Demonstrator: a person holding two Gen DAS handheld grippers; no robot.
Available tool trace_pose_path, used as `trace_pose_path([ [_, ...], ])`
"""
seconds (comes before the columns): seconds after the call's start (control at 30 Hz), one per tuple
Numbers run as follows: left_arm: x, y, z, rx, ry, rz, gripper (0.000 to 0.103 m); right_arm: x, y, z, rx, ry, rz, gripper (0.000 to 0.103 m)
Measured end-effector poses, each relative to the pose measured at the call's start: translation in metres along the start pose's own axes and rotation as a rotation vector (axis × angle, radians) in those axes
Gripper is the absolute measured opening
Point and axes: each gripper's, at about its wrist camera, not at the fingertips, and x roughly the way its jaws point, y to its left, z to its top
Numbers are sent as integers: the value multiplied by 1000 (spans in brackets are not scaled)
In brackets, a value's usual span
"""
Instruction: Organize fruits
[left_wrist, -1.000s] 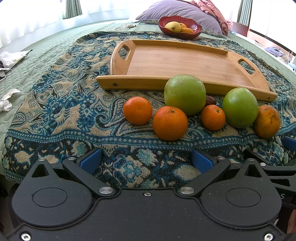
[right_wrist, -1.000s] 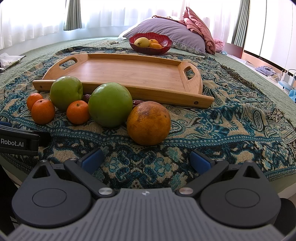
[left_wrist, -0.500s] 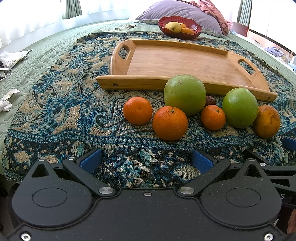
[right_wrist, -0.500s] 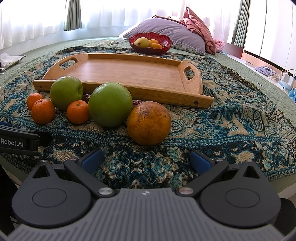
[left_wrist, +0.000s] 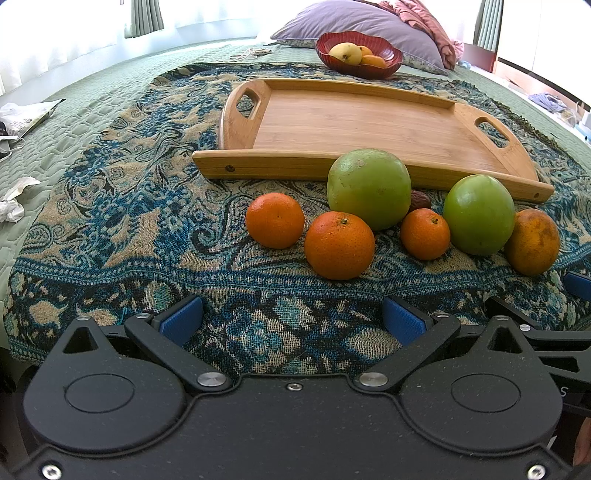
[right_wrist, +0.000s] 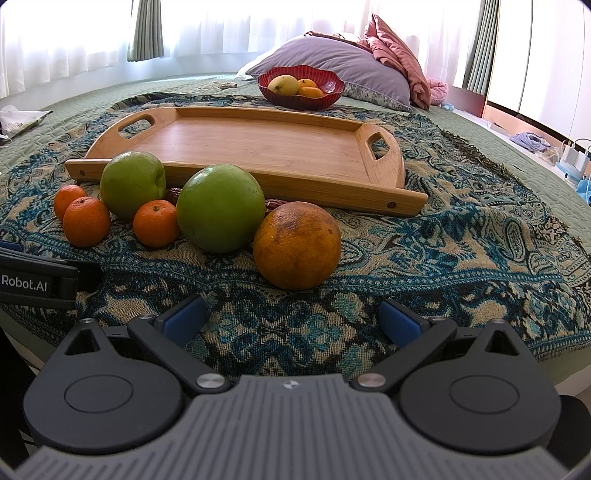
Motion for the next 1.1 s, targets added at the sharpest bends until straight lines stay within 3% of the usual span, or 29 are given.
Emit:
trace_pose_path([
  [0.67,-7,3,1,16,-44,-25,102,-2,-2,3,38,-9,-2,103],
  [1.0,-25,5,3,-5,-138,-95,65,-15,-7,6,60,-122,16,94],
  [1.1,-28,6,3,-27,-171,-126,61,-20,-8,6,50,-165,22,87],
])
